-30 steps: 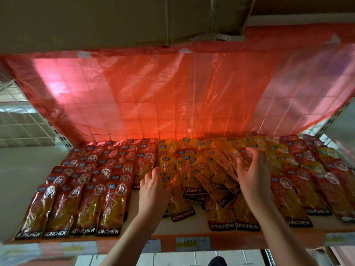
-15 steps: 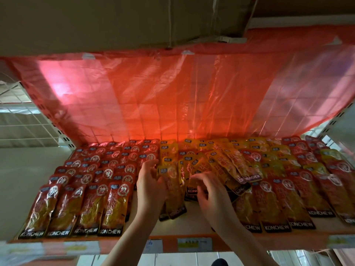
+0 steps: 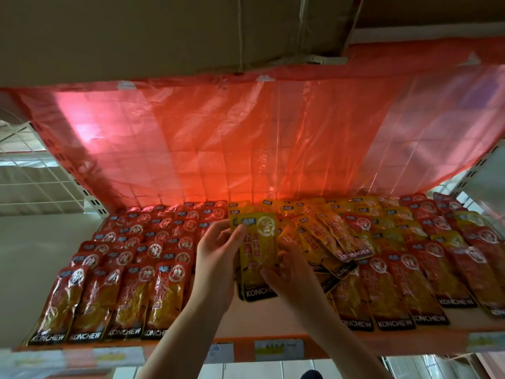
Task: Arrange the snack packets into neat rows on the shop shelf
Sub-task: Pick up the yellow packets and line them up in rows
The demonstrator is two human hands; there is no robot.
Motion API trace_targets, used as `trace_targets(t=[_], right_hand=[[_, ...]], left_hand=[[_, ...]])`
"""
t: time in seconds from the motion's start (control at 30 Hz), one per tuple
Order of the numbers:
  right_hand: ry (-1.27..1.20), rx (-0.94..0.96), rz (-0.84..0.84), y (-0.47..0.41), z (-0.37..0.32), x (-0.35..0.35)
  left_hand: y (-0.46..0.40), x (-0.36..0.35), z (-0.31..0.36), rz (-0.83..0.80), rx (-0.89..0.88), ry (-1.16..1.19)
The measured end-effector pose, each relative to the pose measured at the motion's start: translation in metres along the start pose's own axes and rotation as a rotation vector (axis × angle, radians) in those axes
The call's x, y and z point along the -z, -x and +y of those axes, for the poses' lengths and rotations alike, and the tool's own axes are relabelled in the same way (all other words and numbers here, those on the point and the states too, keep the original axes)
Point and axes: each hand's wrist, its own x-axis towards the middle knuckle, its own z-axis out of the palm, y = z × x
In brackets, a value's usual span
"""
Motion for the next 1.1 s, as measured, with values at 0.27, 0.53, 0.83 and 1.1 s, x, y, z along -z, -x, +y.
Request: trace_targets(t=[0.27,0.53,0.83,1.1], right_hand=[[0.300,0.141,0.332,-0.004,-0.004,0.051],[0.697,0.156,0.557,-0.023,0.000,0.104],[1.035,0.103,0.611,-0.028,0.005,0.110],[1.053,0.413,0.452,-0.025,0.001,0.070]], left_hand=[[-0.016,0.006,-0.033,-0.073,-0.028,-0.499],[-0.027,0.024,-0.064,-0.026,-0.013,-0.896],[-0.032,0.010,-0.070,-0.097,-0.007,-0.962],[-0.044,0.008,-0.070,-0.043,0.021,-0.830]])
